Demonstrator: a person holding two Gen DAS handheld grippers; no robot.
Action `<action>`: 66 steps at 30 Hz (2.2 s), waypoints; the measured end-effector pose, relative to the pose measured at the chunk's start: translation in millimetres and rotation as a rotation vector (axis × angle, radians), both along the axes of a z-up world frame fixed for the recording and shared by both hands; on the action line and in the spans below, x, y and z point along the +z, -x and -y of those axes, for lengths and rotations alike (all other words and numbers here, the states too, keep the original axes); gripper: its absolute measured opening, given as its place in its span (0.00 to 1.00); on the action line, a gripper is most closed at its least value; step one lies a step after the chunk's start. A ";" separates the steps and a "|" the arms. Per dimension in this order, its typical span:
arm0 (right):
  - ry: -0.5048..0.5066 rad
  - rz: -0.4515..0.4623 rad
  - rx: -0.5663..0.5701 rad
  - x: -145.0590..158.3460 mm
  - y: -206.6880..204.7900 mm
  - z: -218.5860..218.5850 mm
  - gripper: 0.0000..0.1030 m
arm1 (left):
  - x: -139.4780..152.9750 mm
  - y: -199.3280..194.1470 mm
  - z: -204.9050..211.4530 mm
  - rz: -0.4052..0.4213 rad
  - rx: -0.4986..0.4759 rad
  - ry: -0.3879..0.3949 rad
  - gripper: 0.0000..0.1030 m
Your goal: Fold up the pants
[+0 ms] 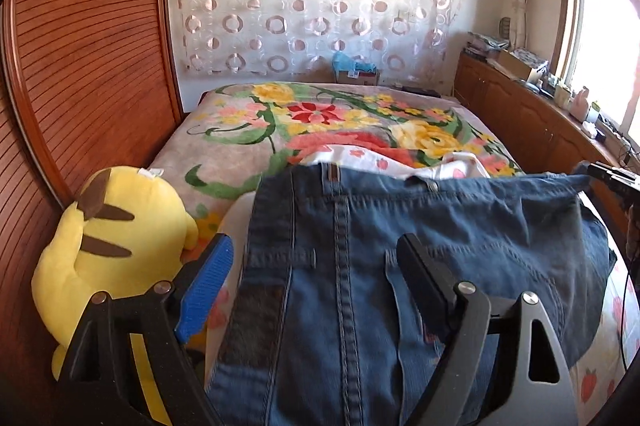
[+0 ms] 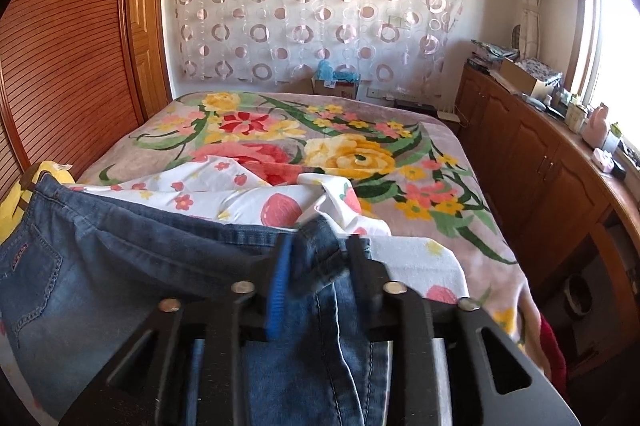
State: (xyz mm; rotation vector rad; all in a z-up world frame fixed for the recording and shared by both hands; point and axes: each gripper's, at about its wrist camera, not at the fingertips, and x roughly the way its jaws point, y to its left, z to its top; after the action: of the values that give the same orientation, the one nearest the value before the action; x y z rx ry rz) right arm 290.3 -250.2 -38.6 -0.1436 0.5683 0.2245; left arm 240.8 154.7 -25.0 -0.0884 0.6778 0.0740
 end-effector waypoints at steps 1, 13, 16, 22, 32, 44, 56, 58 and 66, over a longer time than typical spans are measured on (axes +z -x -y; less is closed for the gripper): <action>-0.002 0.001 0.005 0.3 3.7 2.4 0.42 | -0.7 4.9 3.2 0.001 -0.004 -0.001 0.82; -0.048 -0.139 0.015 -18.2 40.2 51.0 0.43 | -1.9 55.8 56.2 0.029 -0.098 -0.038 0.82; -0.069 -0.182 0.015 -22.8 39.4 56.1 0.43 | -3.9 65.8 68.8 0.027 -0.121 -0.034 0.82; -0.127 -0.249 0.021 -32.5 29.2 60.8 0.15 | -10.0 81.4 82.3 0.014 -0.141 -0.035 0.82; -0.088 -0.119 0.009 6.9 90.4 85.1 0.04 | -4.0 103.3 75.6 0.039 -0.115 -0.018 0.82; -0.137 -0.215 -0.076 -33.9 69.1 89.4 0.47 | -16.1 103.7 67.2 0.016 -0.085 -0.016 0.82; -0.017 -0.195 -0.053 -40.6 77.1 59.8 0.35 | -22.0 100.0 52.3 0.000 -0.050 -0.031 0.82; -0.022 -0.193 -0.051 -41.5 78.9 60.9 0.35 | -21.4 98.8 44.9 -0.004 -0.034 -0.031 0.82; -0.020 -0.190 -0.052 -44.4 77.9 59.0 0.35 | -23.5 81.8 5.8 -0.046 0.020 0.004 0.82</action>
State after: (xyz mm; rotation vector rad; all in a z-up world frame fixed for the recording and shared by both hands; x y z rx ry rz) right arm 212.4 -309.2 -83.0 -0.0881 0.7574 0.1949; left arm 159.0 148.9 -48.5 -0.0979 0.7228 0.0935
